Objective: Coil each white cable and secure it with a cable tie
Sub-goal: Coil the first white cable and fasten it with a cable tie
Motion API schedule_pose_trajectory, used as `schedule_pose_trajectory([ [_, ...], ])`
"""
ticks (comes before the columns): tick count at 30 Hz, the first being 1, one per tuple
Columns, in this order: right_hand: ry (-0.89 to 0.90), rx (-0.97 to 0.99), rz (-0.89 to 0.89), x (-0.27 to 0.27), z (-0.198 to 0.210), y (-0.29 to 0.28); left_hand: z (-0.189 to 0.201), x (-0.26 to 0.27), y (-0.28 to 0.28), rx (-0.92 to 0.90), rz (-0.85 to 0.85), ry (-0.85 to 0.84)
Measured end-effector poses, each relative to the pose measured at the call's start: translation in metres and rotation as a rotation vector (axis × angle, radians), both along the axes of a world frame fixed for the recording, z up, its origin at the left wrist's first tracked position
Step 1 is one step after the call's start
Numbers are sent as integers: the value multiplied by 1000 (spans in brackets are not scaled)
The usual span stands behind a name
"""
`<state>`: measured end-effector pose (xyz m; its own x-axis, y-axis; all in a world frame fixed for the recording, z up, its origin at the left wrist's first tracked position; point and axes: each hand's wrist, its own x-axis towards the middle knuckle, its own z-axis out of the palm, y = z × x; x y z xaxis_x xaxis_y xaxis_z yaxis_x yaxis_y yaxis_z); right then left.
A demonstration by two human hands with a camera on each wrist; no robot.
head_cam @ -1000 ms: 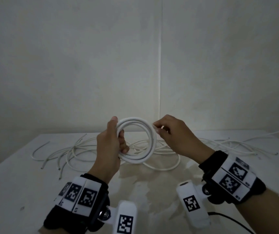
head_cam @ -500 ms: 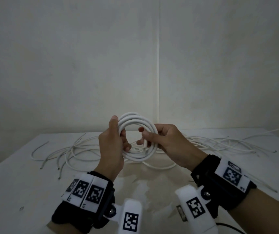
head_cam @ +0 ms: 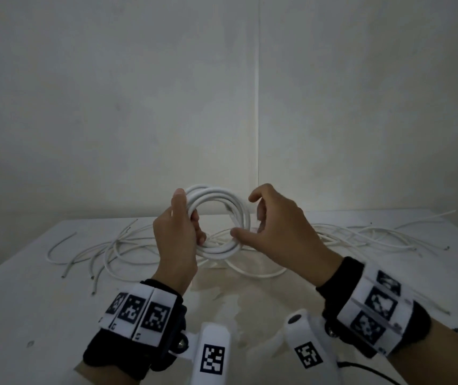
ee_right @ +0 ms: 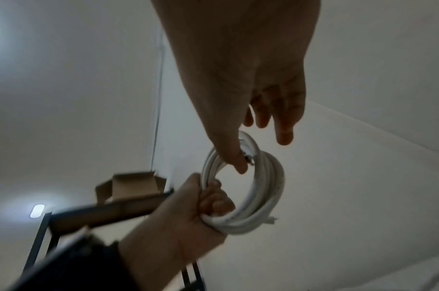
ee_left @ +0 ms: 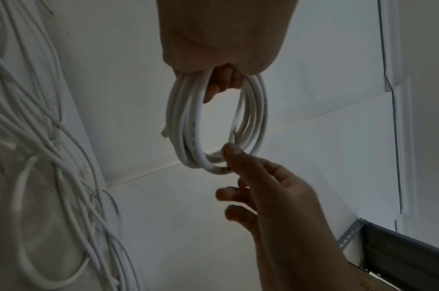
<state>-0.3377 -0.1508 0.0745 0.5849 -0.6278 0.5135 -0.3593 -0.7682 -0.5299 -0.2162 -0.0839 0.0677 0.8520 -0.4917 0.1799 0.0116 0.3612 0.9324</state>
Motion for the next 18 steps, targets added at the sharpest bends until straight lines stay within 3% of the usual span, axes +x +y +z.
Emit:
schedule_pose_trajectory([
  [2, 50, -60, -27, 4, -4, 4, -1, -1, -2, 0, 38, -13],
  [6, -24, -39, 36, 11, -12, 7, -2, -3, -3, -1, 58, -28],
  [13, 51, -62, 149, -6, -17, -3, 8, 23, 4, -89, 50, 118],
  [18, 87, 239, 289, -1, -16, -8, 0, 15, 6, -38, 10, 52],
])
